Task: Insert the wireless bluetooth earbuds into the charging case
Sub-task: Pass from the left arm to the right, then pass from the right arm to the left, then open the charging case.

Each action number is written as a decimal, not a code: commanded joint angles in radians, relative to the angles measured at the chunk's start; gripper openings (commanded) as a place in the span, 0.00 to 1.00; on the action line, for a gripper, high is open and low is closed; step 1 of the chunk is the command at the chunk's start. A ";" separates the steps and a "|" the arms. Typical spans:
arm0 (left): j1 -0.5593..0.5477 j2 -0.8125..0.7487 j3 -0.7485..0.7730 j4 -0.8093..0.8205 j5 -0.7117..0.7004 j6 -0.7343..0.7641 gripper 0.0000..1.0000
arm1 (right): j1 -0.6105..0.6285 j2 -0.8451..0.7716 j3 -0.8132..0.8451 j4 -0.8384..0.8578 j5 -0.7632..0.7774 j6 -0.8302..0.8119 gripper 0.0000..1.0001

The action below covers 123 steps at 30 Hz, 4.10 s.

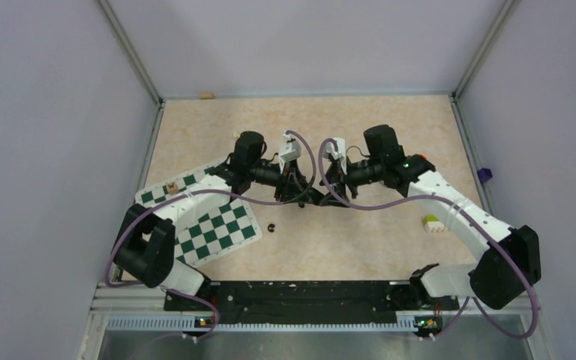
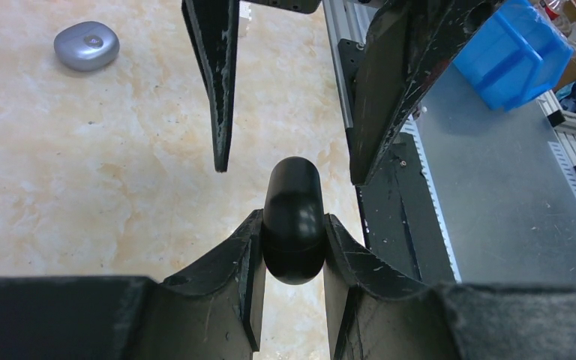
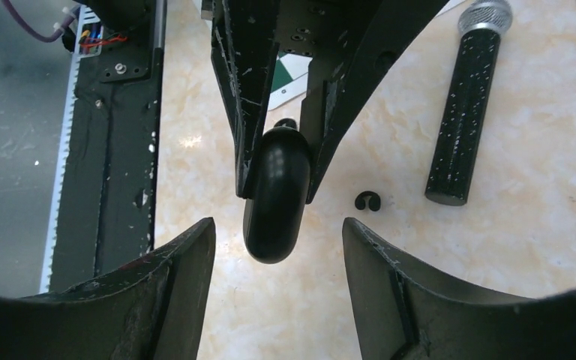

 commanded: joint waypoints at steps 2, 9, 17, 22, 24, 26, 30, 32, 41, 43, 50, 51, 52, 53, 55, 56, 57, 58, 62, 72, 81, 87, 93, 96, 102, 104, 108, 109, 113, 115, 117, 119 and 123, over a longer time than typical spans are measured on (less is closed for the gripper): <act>-0.009 -0.035 0.048 -0.025 0.032 0.059 0.00 | -0.006 0.061 0.065 -0.041 -0.081 -0.016 0.59; -0.012 -0.035 0.053 -0.033 0.029 0.066 0.00 | -0.007 0.113 0.095 -0.086 -0.093 -0.031 0.46; -0.015 -0.033 0.054 -0.045 0.022 0.081 0.00 | -0.007 0.106 0.103 -0.086 -0.085 -0.030 0.23; -0.015 -0.031 0.057 -0.047 0.022 0.081 0.21 | -0.007 0.085 0.107 -0.084 -0.083 -0.029 0.12; -0.015 -0.034 0.059 -0.048 0.033 0.083 0.40 | -0.007 0.073 0.112 -0.084 -0.077 -0.027 0.11; -0.013 -0.038 0.059 -0.049 0.033 0.082 0.59 | -0.006 0.055 0.115 -0.080 -0.064 -0.025 0.11; -0.002 -0.049 0.056 -0.041 0.051 0.076 0.75 | -0.011 0.006 0.093 -0.032 -0.035 -0.003 0.10; 0.000 -0.053 0.050 -0.022 0.056 0.062 0.77 | -0.020 -0.021 0.069 0.016 -0.030 0.026 0.10; 0.008 -0.044 0.036 0.093 0.041 -0.047 0.67 | -0.031 -0.010 0.000 0.151 -0.016 0.117 0.08; 0.008 -0.044 0.035 0.097 0.038 -0.047 0.65 | -0.029 0.011 0.004 0.146 -0.024 0.121 0.09; 0.011 -0.046 0.033 0.124 0.042 -0.100 0.58 | -0.029 0.019 -0.005 0.147 -0.037 0.114 0.09; 0.012 -0.046 0.033 0.130 0.043 -0.110 0.56 | -0.029 0.019 -0.007 0.148 -0.035 0.113 0.09; 0.012 -0.046 0.031 0.137 0.044 -0.114 0.55 | -0.030 0.019 -0.008 0.151 -0.036 0.114 0.09; 0.013 -0.046 0.031 0.141 0.043 -0.118 0.53 | -0.029 0.020 -0.009 0.151 -0.034 0.115 0.09; 0.014 -0.046 0.030 0.144 0.041 -0.123 0.49 | -0.030 0.021 -0.010 0.152 -0.034 0.115 0.09; 0.014 -0.046 0.029 0.145 0.040 -0.124 0.48 | -0.029 0.023 -0.010 0.152 -0.034 0.115 0.09; 0.015 -0.046 0.028 0.147 0.038 -0.126 0.47 | -0.029 0.024 -0.012 0.153 -0.034 0.115 0.09; 0.017 -0.047 0.028 0.148 0.037 -0.128 0.47 | -0.029 0.026 -0.012 0.151 -0.033 0.114 0.09; 0.015 -0.046 0.027 0.153 0.035 -0.133 0.47 | -0.029 0.031 -0.012 0.150 -0.036 0.111 0.09; 0.016 -0.038 0.027 0.155 0.027 -0.131 0.27 | -0.023 0.031 -0.013 0.147 -0.041 0.111 0.09; 0.016 -0.038 0.022 0.155 0.012 -0.123 0.00 | -0.019 0.034 0.002 0.132 -0.037 0.111 0.15; 0.015 -0.040 0.016 0.151 0.034 -0.112 0.00 | -0.038 0.032 0.046 0.100 -0.050 0.132 0.58; 0.016 -0.041 0.011 0.148 0.040 -0.099 0.00 | -0.060 0.026 0.054 0.103 -0.089 0.161 0.71; 0.015 -0.041 0.008 0.142 0.038 -0.093 0.00 | -0.063 0.018 0.049 0.152 -0.075 0.204 0.73; 0.015 -0.032 0.005 0.142 0.036 -0.095 0.00 | -0.063 -0.017 -0.020 0.315 0.046 0.306 0.73; 0.014 -0.028 0.005 0.140 0.037 -0.094 0.00 | -0.063 -0.020 -0.030 0.341 0.073 0.323 0.73; 0.014 -0.027 0.004 0.141 0.042 -0.093 0.00 | -0.063 -0.022 -0.038 0.362 0.124 0.330 0.73; 0.015 -0.029 0.004 0.142 0.043 -0.092 0.00 | -0.064 -0.024 -0.038 0.366 0.138 0.328 0.73; 0.014 -0.031 0.002 0.138 0.045 -0.086 0.00 | -0.073 -0.038 -0.039 0.366 0.175 0.313 0.73; 0.014 -0.032 0.001 0.137 0.046 -0.085 0.00 | -0.081 -0.052 -0.040 0.363 0.176 0.307 0.73; 0.013 -0.031 0.001 0.137 0.046 -0.085 0.00 | -0.092 -0.069 -0.043 0.364 0.175 0.302 0.74; 0.014 -0.032 0.003 0.137 0.050 -0.085 0.00 | -0.108 -0.079 -0.044 0.362 0.164 0.301 0.74; 0.013 -0.031 0.004 0.137 0.051 -0.086 0.00 | -0.128 -0.088 -0.044 0.359 0.161 0.299 0.74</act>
